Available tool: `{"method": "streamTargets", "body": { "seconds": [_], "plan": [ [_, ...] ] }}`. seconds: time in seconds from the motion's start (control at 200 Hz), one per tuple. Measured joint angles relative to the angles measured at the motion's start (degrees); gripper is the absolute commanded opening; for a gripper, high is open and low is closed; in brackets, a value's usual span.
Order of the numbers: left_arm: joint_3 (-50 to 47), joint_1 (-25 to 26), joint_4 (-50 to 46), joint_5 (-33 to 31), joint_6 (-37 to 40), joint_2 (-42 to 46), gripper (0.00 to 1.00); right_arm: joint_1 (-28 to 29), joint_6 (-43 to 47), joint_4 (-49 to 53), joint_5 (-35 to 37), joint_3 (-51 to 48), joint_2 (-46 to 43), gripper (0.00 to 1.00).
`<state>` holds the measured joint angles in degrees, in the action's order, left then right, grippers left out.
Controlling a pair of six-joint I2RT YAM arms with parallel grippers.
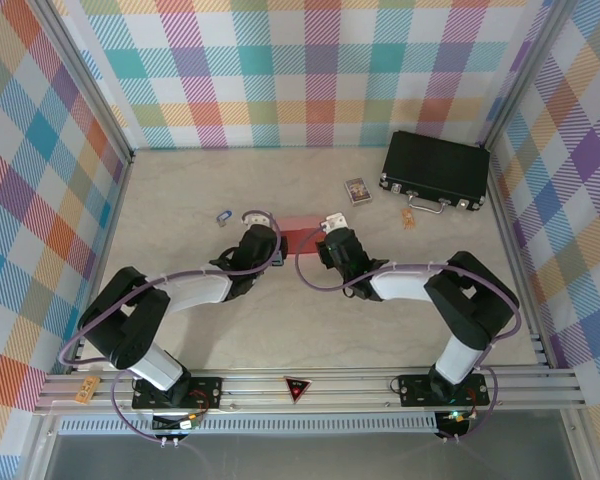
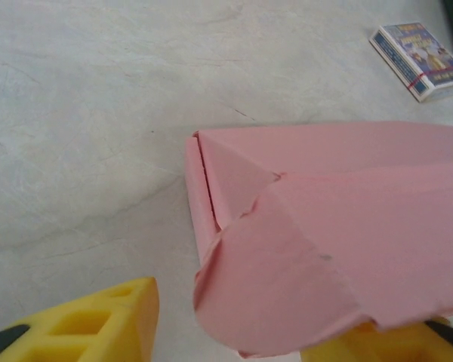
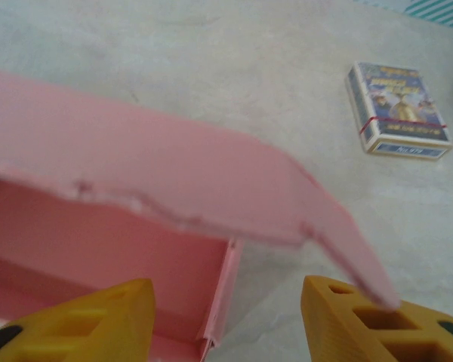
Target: Fold the paper box
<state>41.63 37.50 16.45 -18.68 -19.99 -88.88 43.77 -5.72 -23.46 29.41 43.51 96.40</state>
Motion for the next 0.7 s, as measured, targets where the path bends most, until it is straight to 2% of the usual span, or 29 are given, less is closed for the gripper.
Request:
{"method": "streamTargets", "body": {
  "seconds": [0.275,0.54,0.7],
  "plan": [
    [-5.4,0.3,-0.3,2.7,0.9,6.1,0.67,0.2,-2.3,5.2,-3.5,-4.4,-7.9,0.58],
    [-8.6,0.3,-7.6,2.4,1.6,16.7,0.67,0.0,-4.6,14.0,0.0,-7.7,-16.9,0.6],
    [-7.6,0.3,-15.0,-0.9,1.6,21.8,0.65,-3.8,-6.4,20.5,1.6,-8.3,-20.4,0.6]
  ]
}}
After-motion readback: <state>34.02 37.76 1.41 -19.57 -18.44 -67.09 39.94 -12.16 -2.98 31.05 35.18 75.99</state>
